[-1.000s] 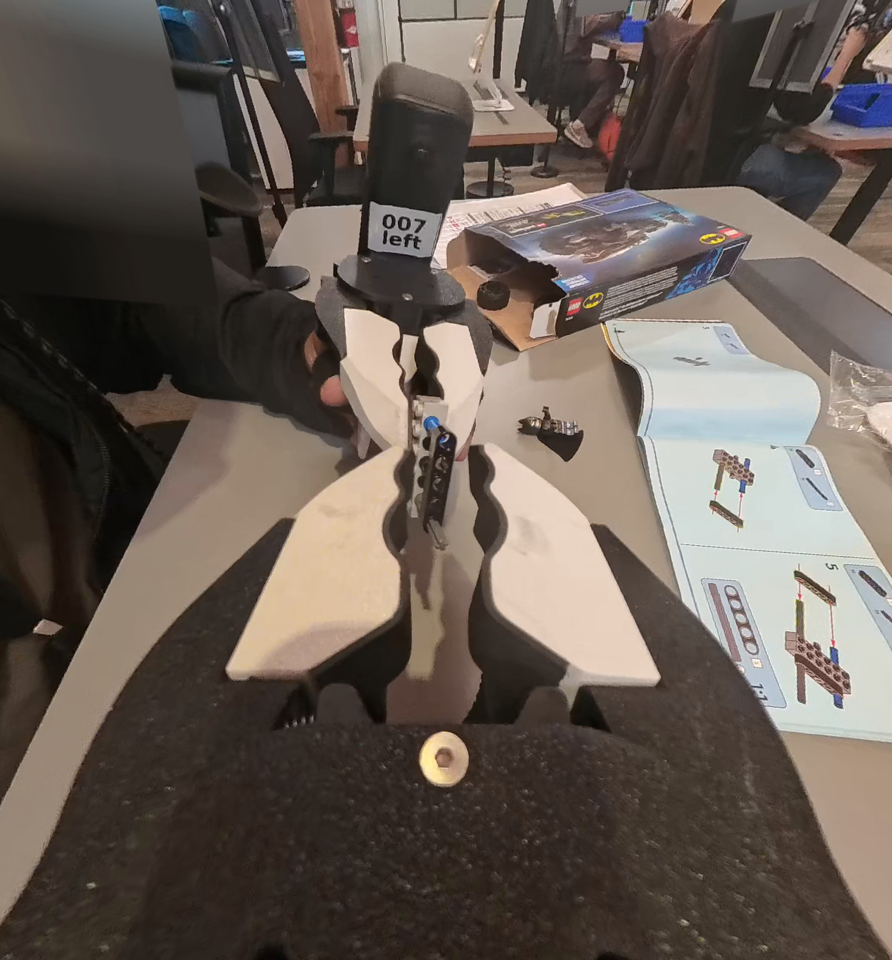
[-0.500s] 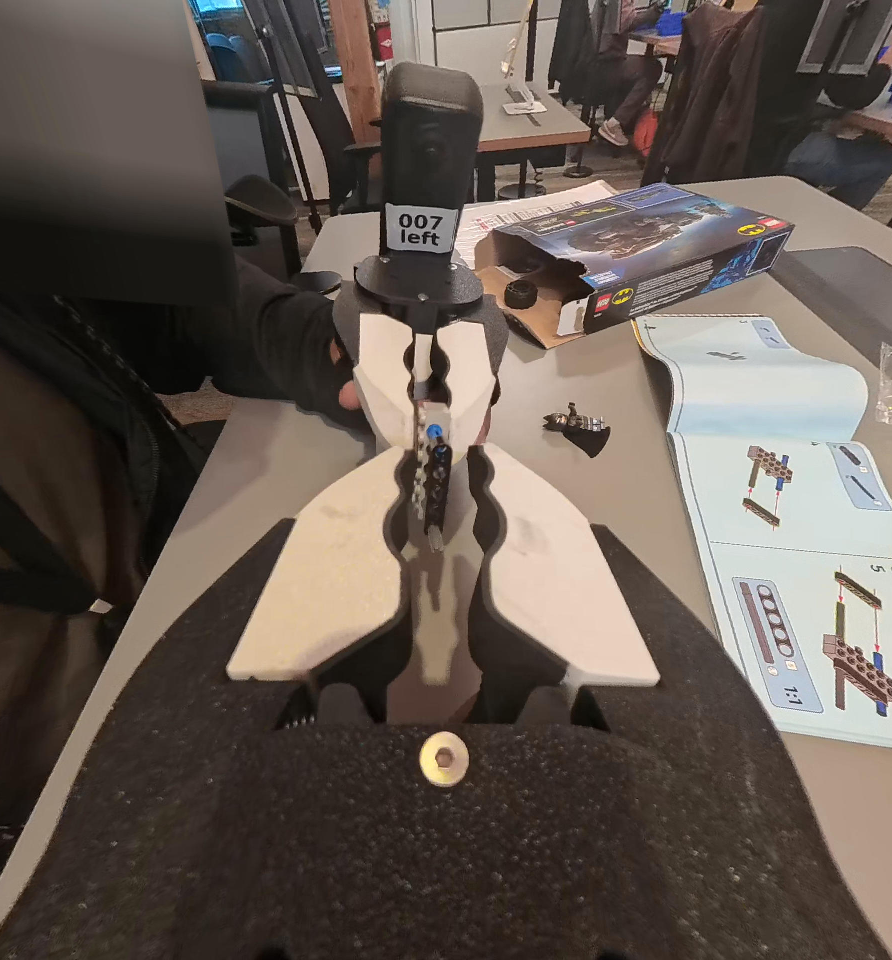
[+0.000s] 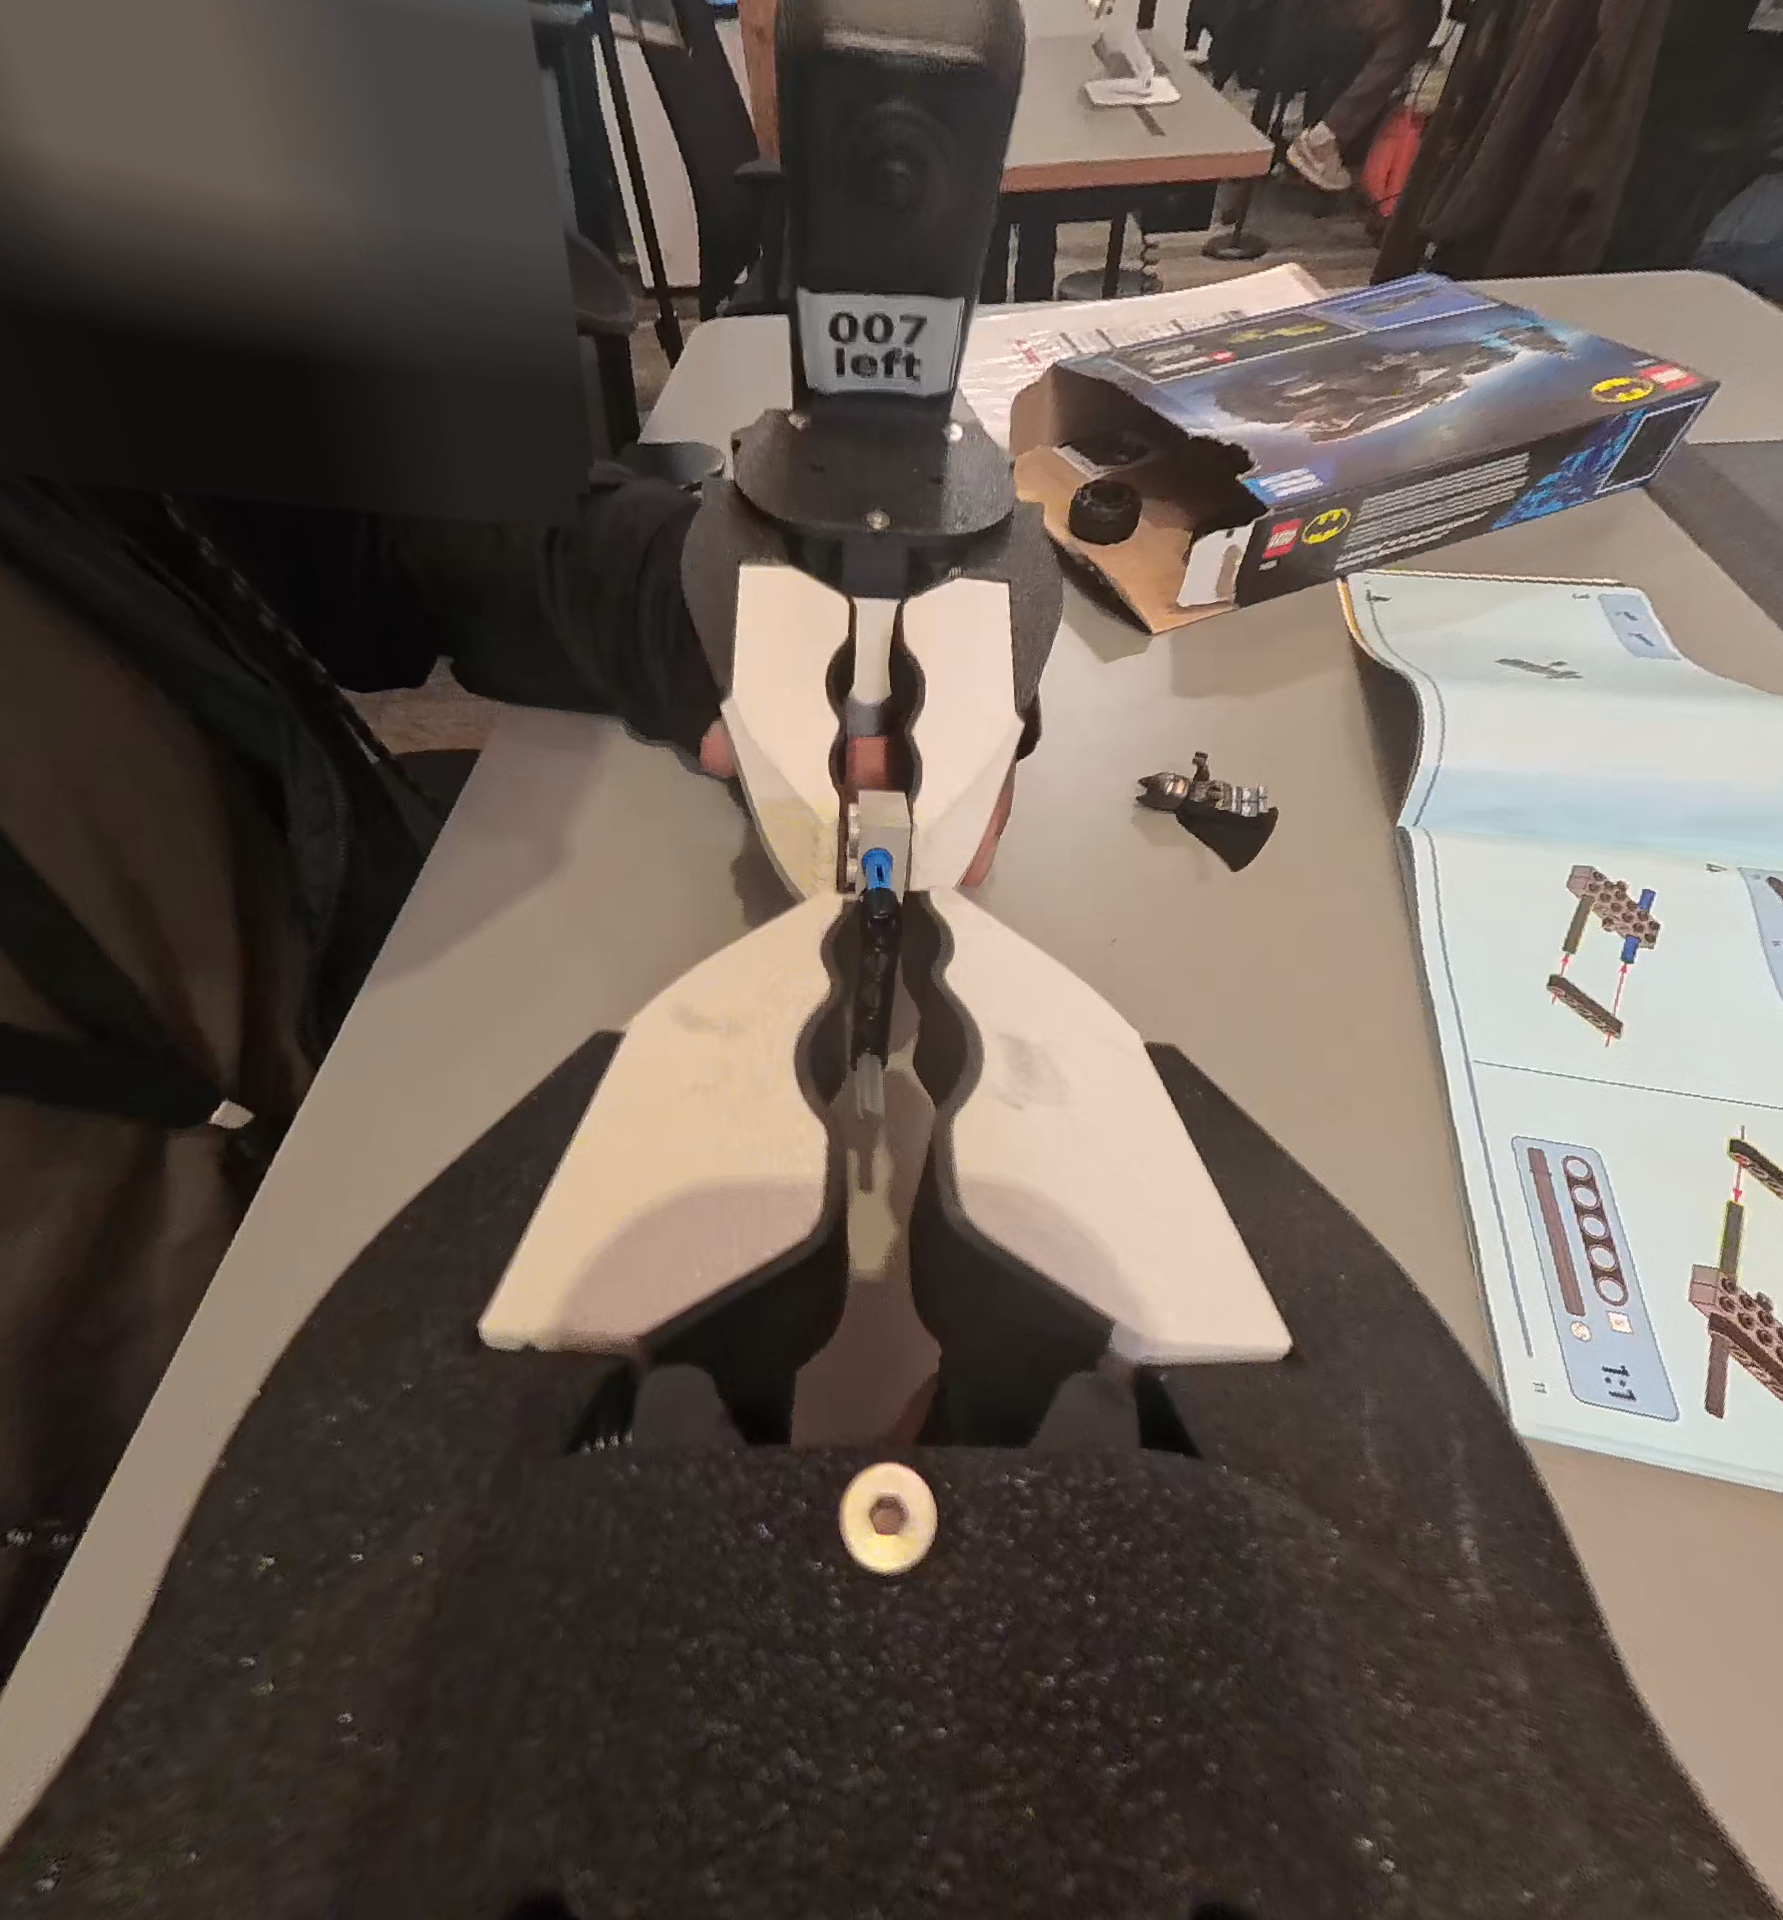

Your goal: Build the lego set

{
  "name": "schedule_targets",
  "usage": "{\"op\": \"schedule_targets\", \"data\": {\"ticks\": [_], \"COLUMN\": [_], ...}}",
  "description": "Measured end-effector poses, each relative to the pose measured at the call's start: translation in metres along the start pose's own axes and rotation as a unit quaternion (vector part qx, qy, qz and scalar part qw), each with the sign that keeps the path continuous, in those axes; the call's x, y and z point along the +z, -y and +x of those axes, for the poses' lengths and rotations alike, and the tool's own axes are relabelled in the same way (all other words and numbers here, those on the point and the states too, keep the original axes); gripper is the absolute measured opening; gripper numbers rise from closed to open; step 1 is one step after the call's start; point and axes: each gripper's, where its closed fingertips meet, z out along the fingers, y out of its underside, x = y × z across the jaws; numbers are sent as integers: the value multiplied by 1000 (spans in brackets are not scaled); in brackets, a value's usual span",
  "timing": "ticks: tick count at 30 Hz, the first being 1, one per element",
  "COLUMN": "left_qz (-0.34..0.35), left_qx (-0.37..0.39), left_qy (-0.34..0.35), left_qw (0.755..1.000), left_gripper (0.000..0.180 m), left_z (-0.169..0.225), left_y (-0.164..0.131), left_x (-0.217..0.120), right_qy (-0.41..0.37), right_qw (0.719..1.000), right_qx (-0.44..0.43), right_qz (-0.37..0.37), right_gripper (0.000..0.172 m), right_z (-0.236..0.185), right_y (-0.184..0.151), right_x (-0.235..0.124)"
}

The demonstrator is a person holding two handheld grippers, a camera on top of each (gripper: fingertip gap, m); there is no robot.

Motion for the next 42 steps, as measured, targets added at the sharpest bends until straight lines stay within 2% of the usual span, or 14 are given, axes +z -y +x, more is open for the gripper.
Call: {"op": "schedule_targets", "data": {"ticks": [16, 37, 42], "left_qz": [-104, -140, -125], "left_qx": [17, 27, 28], "left_qy": [13, 21, 28], "left_qw": [994, 990, 991], "left_gripper": [11, 11, 11], "left_z": [-2, -4, -5], "left_y": [-25, -38, -34], "left_x": [2, 5, 4], "right_qy": [18, 21, 10], "right_qw": [999, 998, 999], "right_qx": [-1, 3, 7], "right_qz": [-43, -60, -41], "right_gripper": [8, 7, 7], "right_z": [-1, 1, 3], "right_y": [-27, -37, -32], "right_x": [10, 16, 15]}}
